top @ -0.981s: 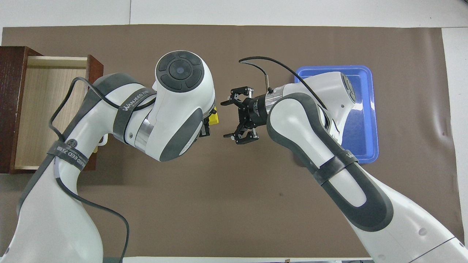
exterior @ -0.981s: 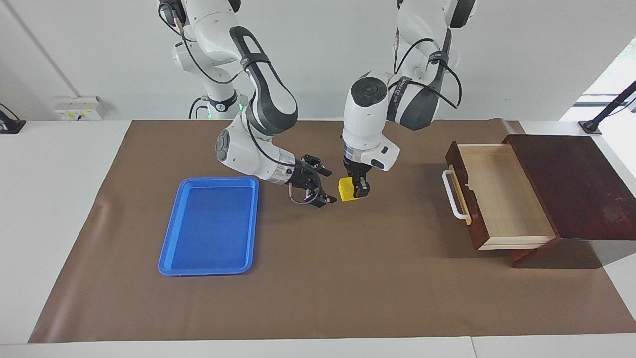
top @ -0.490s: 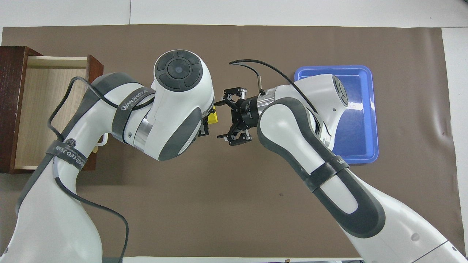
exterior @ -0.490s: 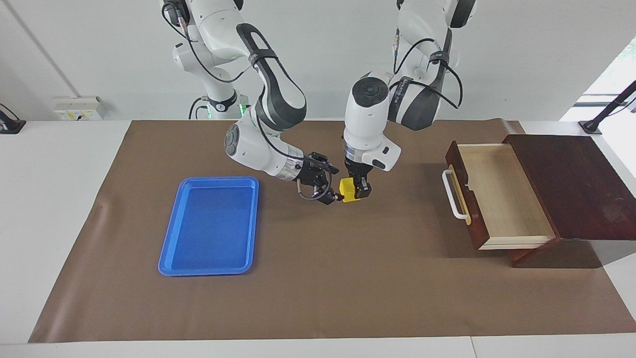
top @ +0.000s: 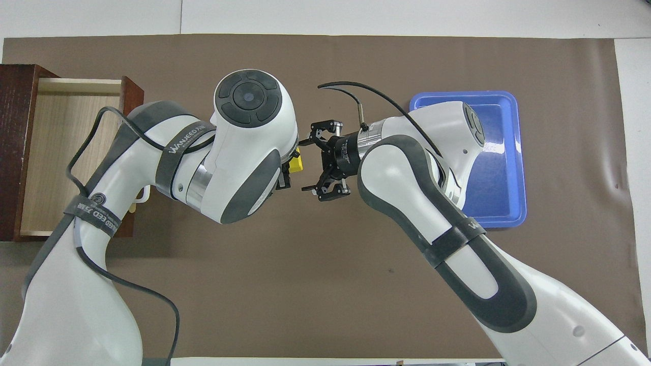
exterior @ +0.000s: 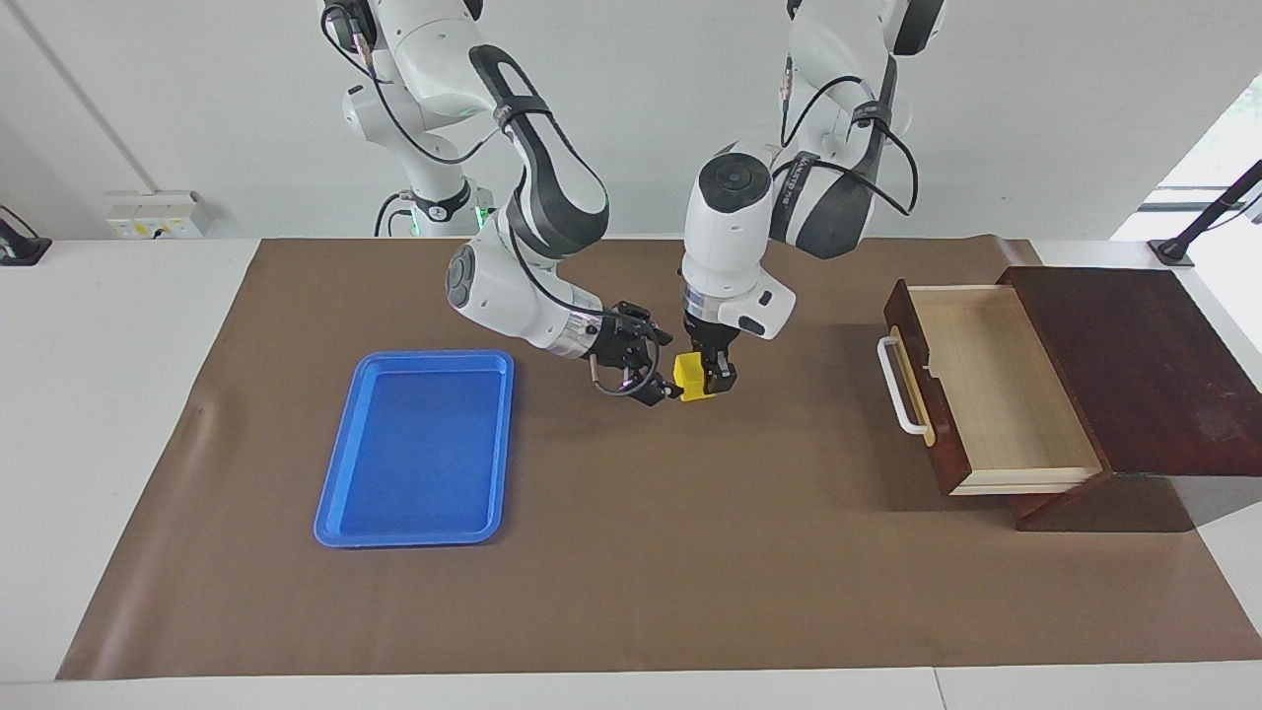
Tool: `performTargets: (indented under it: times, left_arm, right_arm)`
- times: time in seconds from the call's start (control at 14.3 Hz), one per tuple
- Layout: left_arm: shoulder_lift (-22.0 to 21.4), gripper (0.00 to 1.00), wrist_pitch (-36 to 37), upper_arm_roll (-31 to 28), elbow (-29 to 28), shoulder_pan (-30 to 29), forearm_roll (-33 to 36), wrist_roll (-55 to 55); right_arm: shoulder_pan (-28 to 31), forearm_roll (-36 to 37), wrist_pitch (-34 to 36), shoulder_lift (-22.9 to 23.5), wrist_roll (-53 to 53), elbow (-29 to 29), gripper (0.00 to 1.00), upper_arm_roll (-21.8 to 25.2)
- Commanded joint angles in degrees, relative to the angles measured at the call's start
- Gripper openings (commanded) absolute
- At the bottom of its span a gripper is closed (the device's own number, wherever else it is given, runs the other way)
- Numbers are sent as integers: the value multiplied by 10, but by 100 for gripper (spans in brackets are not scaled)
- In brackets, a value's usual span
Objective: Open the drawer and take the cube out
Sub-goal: 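Close the right gripper on the yellow cube held by the left gripper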
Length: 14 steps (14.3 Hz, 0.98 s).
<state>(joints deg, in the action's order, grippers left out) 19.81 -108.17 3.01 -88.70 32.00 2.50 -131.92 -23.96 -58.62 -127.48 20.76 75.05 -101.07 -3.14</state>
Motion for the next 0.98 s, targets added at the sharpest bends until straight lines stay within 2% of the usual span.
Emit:
performTargets:
  times: [0.0, 0.7, 0.77, 0.91]
  left_arm:
    - [1, 0, -6, -1, 2, 5, 1, -8]
    - [1, 0, -7, -1, 2, 10, 2, -7]
    - [1, 0, -7, -1, 2, 10, 2, -7]
    - [1, 0, -7, -1, 1, 10, 2, -6]
  right_arm:
    - [-5, 13, -1, 12, 1, 26, 98, 0]
    - [-6, 13, -7, 24, 0, 28, 92, 0]
    - [-6, 13, -8, 24, 0, 28, 87, 0]
    - [-6, 12, -8, 24, 1, 29, 64, 0]
